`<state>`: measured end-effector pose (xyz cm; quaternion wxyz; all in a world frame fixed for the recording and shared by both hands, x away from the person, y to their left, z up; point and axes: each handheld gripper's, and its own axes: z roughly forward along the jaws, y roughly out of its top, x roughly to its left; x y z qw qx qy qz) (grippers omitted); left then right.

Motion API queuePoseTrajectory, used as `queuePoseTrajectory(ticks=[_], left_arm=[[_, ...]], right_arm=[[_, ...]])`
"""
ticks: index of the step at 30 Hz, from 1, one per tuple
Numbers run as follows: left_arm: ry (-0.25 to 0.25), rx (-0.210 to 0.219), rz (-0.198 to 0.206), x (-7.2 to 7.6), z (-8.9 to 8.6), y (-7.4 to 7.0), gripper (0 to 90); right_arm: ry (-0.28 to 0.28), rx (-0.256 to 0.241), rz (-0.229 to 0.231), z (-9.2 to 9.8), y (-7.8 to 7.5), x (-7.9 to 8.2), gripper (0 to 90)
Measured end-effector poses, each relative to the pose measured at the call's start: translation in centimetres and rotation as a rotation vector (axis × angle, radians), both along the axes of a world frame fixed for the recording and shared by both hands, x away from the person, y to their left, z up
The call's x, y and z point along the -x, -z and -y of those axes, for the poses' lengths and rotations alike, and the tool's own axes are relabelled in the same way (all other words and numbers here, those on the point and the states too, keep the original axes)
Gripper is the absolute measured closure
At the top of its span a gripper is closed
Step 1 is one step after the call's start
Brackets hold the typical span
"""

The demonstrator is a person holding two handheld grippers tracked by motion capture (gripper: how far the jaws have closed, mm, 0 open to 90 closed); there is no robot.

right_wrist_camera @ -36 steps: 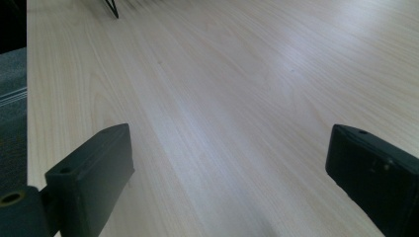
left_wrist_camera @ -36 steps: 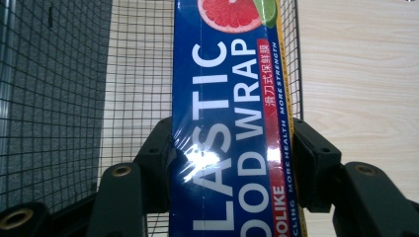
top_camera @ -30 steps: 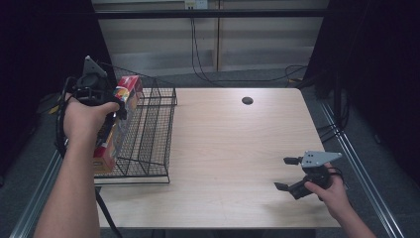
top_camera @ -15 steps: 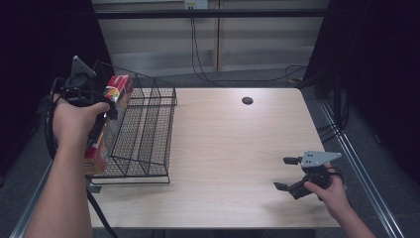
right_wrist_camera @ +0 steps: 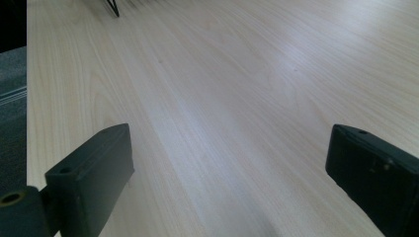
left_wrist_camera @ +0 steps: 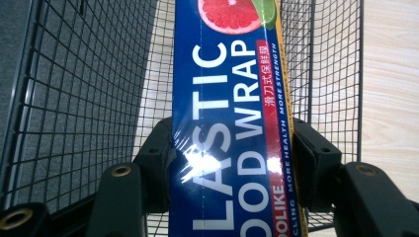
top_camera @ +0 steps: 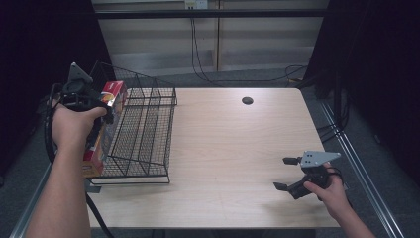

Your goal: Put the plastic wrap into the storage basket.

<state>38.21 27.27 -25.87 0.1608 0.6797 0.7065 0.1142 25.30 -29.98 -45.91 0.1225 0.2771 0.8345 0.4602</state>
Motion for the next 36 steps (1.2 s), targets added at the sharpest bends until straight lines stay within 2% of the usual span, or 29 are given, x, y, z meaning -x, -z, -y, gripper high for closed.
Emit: queuePoseTrajectory(ticks=[1, 6, 10, 15, 20, 23, 28, 30, 36], left_arm=[[-0.014, 0.009, 0.000, 0.0, 0.1, 0.1, 44.3], [-0.005, 0.011, -0.016, -0.4, -0.2, 0.9, 44.2], [-0.015, -0.006, -0.017, -0.7, -0.2, 1.3, 44.1], [-0.030, 0.003, -0.027, -0.9, -0.3, 1.8, 44.0], [-0.031, -0.013, -0.023, -1.1, -0.4, 1.9, 43.7], [-0.047, -0.001, -0.025, -1.1, -0.3, 2.0, 43.6], [-0.036, -0.012, -0.032, -1.2, -0.3, 2.1, 43.4], [-0.053, -0.002, -0.033, -1.3, -0.2, 2.1, 43.2], [-0.053, 0.001, -0.047, -1.5, -0.2, 2.2, 42.9]], right_arm=[[0.002, 0.001, -0.002, 0.0, 0.0, 0.0, 4.1], [0.001, 0.001, -0.003, 0.0, 0.1, 0.0, 4.1], [0.002, 0.004, -0.006, 0.0, 0.1, 0.0, 4.1], [0.002, 0.012, -0.007, -0.1, 0.2, -0.1, 4.1], [0.001, 0.012, -0.009, -0.1, 0.3, -0.1, 4.1], [0.001, 0.011, -0.011, -0.1, 0.3, -0.1, 4.1], [0.001, 0.010, -0.012, 0.0, 0.3, 0.0, 4.1], [0.001, 0.011, -0.011, -0.1, 0.3, 0.0, 4.1], [0.002, 0.012, -0.011, 0.0, 0.3, 0.0, 4.2]])
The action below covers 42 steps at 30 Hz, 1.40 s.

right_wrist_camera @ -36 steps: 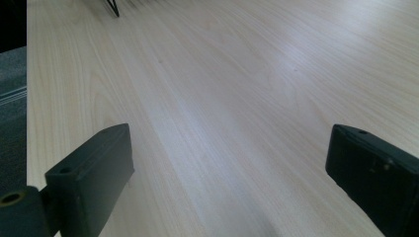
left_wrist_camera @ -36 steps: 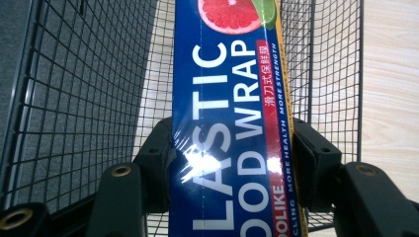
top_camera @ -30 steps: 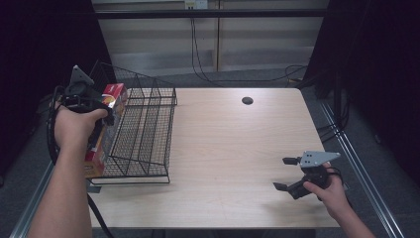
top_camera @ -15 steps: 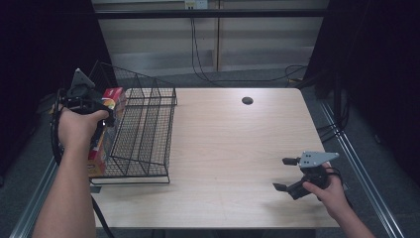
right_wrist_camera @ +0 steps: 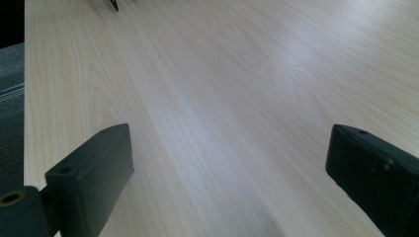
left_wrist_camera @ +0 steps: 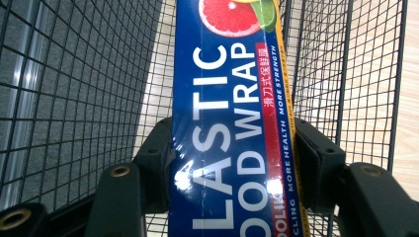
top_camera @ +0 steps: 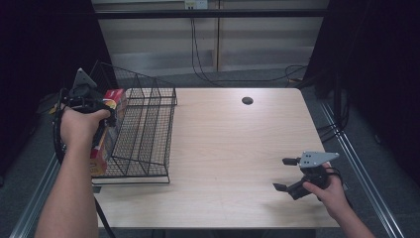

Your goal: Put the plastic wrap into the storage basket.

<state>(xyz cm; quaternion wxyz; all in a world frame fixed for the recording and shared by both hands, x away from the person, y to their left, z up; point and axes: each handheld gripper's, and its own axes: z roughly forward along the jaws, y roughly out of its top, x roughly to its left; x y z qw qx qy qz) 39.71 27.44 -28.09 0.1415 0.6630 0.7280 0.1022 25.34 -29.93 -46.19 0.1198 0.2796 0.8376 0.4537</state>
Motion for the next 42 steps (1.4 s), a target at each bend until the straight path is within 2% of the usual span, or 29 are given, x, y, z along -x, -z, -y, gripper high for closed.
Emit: queuePoseTrajectory(ticks=[11, 14, 16, 35, 39, 40, 42], left_arm=[[0.012, -0.004, -0.001, -0.2, 0.0, 0.0, 42.3], [0.011, -0.004, -0.006, -0.2, 0.0, 0.0, 42.2], [-0.007, 0.003, -0.004, -0.2, 0.1, 0.1, 42.1], [0.006, -0.002, -0.012, -1.0, -0.1, 0.2, 41.7], [-0.025, 0.001, 0.004, -1.1, -0.1, 0.1, 41.0], [-0.011, -0.007, 0.008, -1.1, -0.2, 0.0, 40.6], [-0.017, 0.002, 0.026, -1.0, -0.4, -0.3, 39.9]], right_arm=[[-0.004, -0.001, -0.003, 0.0, 0.0, 0.0, 4.1], [-0.003, -0.002, -0.001, 0.0, 0.0, -0.1, 4.1], [-0.005, -0.003, -0.003, 0.0, 0.0, 0.0, 4.1], [-0.001, -0.004, -0.004, 0.0, 0.0, 0.0, 4.1], [0.004, -0.002, -0.002, 0.1, 0.0, 0.0, 4.1], [0.000, -0.004, -0.002, 0.0, 0.0, -0.1, 4.1], [-0.005, -0.004, -0.005, 0.0, 0.1, 0.0, 4.1]])
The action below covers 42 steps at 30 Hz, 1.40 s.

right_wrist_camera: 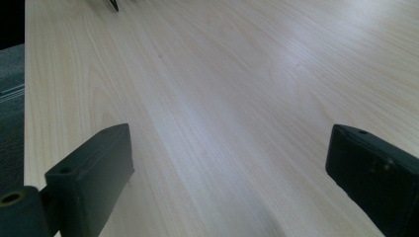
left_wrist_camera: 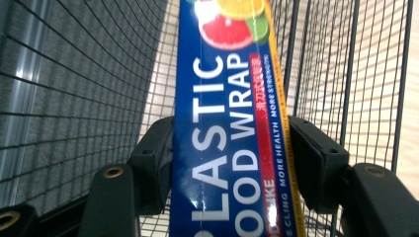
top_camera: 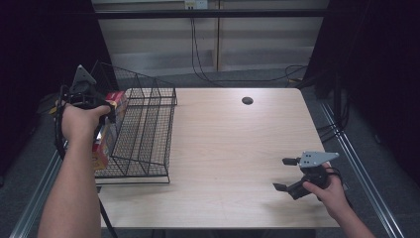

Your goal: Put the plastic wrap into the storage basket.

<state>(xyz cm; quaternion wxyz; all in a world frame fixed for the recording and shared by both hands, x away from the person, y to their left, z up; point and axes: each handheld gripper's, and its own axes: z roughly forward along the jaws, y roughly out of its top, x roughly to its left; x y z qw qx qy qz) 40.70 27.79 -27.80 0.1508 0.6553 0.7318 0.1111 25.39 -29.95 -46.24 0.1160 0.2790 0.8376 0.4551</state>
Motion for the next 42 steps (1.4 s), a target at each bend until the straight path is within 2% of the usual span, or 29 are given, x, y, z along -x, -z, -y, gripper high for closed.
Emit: queuePoseTrajectory(ticks=[3, 4, 6, 8, 12, 14, 22, 30, 31, 34, 42], left_arm=[[0.004, -0.002, 0.020, 0.0, 0.0, -0.8, 40.6], [0.015, 0.031, 0.059, 0.1, 0.3, -1.9, 39.8], [0.046, 0.029, 0.044, 0.0, 1.2, -2.6, 38.8], [0.065, 0.043, 0.052, 0.1, 1.8, -2.8, 37.9], [0.079, 0.043, 0.059, 0.1, 2.6, -2.8, 36.1], [0.092, 0.065, 0.051, 0.2, 3.1, -2.8, 35.0], [0.112, 0.078, 0.076, 0.3, 4.0, -2.9, 31.9], [0.142, 0.117, 0.089, 0.5, 5.4, -2.5, 30.1], [0.164, 0.111, 0.080, 0.5, 5.4, -2.5, 29.8], [0.165, 0.127, 0.100, 0.6, 5.8, -2.4, 28.8], [0.204, 0.160, 0.109, 0.7, 6.7, -1.8, 26.8]], right_arm=[[0.001, -0.002, 0.001, 0.0, 0.0, 0.0, 4.1], [0.004, -0.001, 0.002, 0.0, 0.0, 0.0, 4.1], [0.004, 0.002, 0.006, -0.1, 0.0, 0.0, 4.1], [0.002, 0.000, 0.004, -0.1, -0.1, 0.0, 4.1], [-0.006, -0.002, 0.008, 0.0, -0.2, 0.1, 4.1], [-0.006, -0.004, 0.008, 0.0, -0.2, 0.1, 4.1], [0.000, -0.005, 0.004, 0.1, -0.2, 0.1, 4.1], [0.000, -0.007, 0.011, 0.1, -0.2, 0.2, 4.1], [0.001, -0.007, 0.010, 0.2, -0.3, 0.2, 4.1], [0.001, -0.006, 0.008, 0.2, -0.3, 0.2, 4.1], [-0.005, -0.004, 0.007, 0.0, -0.2, 0.3, 4.1]])
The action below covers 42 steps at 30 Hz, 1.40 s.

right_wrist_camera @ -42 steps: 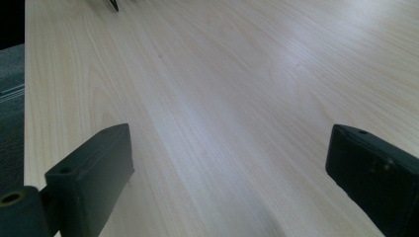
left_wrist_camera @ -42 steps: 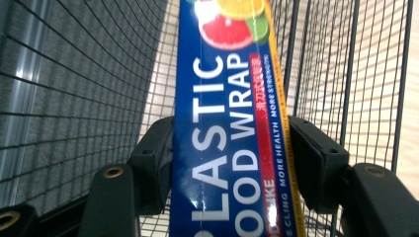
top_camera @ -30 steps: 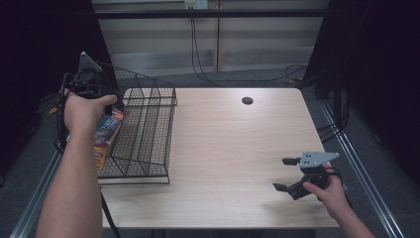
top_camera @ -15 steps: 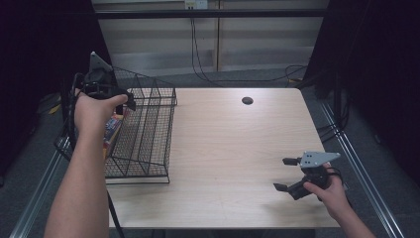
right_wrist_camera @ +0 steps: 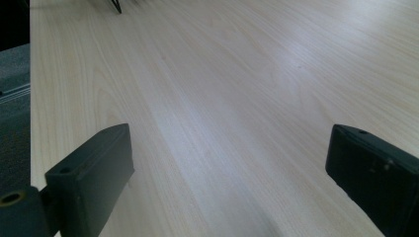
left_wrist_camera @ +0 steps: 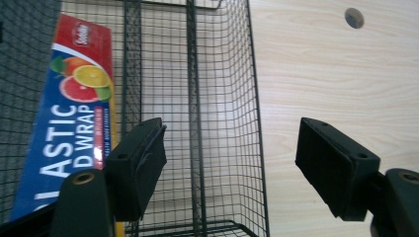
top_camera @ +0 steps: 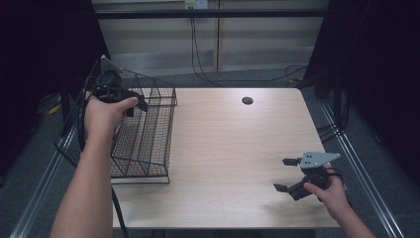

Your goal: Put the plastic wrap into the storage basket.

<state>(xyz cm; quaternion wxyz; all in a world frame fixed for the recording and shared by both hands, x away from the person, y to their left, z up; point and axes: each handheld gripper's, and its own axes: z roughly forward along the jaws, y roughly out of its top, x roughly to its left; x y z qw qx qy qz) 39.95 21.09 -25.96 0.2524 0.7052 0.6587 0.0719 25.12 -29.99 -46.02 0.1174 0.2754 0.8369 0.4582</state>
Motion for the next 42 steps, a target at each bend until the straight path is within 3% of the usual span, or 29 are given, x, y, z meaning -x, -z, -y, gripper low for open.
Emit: queuePoseTrajectory(ticks=[12, 24, 31, 42], left_arm=[[0.090, 0.042, 0.017, 0.3, 2.1, 0.8, 23.9], [0.162, 0.054, 0.023, 0.5, 4.4, 1.9, 22.3], [0.203, 0.037, 0.026, 0.7, 5.6, 2.6, 20.7], [0.285, 0.081, 0.023, 1.0, 7.6, 4.6, 18.0]], right_arm=[[0.000, 0.005, 0.000, -0.1, 0.0, 0.1, 4.1], [-0.006, 0.003, 0.000, -0.1, 0.0, 0.1, 4.2], [-0.005, 0.006, 0.007, -0.1, 0.0, 0.1, 4.2], [-0.006, 0.005, 0.001, -0.1, 0.0, 0.1, 4.1]])
